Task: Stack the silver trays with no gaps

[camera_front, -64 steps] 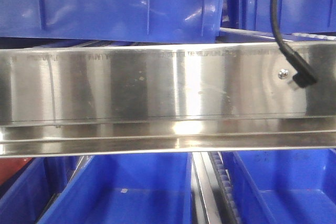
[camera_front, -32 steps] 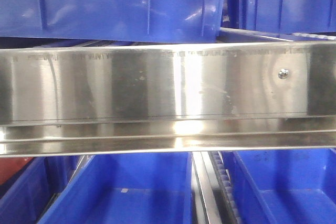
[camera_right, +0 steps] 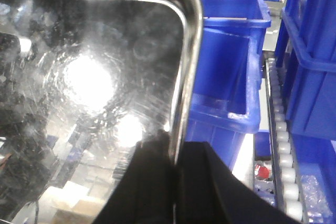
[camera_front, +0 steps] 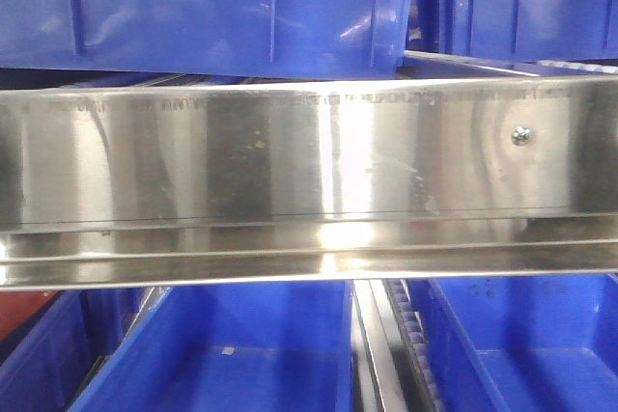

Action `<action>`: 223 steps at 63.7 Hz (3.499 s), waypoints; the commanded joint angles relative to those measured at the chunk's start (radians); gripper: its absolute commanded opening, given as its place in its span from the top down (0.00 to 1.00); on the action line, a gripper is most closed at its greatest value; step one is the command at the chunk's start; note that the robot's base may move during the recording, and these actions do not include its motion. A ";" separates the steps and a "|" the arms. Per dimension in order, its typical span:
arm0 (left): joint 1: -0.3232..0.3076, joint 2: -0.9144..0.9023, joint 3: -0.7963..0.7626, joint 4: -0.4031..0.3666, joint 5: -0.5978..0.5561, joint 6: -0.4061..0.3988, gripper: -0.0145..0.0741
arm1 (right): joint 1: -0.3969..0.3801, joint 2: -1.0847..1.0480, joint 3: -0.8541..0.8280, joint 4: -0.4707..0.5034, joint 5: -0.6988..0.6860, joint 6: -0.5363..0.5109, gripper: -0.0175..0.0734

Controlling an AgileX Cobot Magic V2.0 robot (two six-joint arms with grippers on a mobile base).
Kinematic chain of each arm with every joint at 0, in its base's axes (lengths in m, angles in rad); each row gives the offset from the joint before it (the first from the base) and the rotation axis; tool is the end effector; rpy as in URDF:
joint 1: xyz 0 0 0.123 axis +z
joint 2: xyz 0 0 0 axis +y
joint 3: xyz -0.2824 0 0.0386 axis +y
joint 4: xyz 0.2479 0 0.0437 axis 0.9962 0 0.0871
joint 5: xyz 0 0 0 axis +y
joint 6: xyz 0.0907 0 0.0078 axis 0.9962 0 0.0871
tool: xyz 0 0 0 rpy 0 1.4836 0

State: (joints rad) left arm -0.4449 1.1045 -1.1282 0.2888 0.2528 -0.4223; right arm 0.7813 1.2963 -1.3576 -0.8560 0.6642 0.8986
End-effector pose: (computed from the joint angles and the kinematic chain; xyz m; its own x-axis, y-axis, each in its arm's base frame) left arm 0.2233 -0.0993 0.4301 -0.1693 -0.0759 -0.9826 0.3450 0.9294 -0.1312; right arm 0.2299 0.1682 0.4382 -0.2741 -0.0711 -0.9591 -0.2694 0.9630 0.0057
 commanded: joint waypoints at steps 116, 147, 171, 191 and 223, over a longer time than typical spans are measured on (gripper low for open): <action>-0.019 -0.049 -0.007 0.170 -0.016 -0.006 0.85 | 0.018 0.003 0.002 -0.009 -0.459 0.003 0.87; -0.019 -0.054 -0.007 0.195 -0.069 -0.006 0.85 | 0.018 0.011 0.002 -0.009 -0.470 0.003 0.87; -0.019 -0.054 -0.007 0.191 -0.149 -0.006 0.85 | 0.018 0.011 0.002 -0.009 -0.470 0.003 0.87; -0.019 -0.054 -0.007 0.191 -0.216 -0.006 0.85 | 0.018 0.011 0.002 -0.009 -0.472 0.003 0.87; -0.019 -0.054 -0.007 0.191 -0.216 -0.006 0.85 | 0.018 0.011 0.002 -0.009 -0.505 0.003 0.87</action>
State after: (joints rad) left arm -0.4385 1.0494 -1.1282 0.4659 0.1511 -0.4305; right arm 0.7801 1.2978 -1.3529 -0.8497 0.5767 0.9236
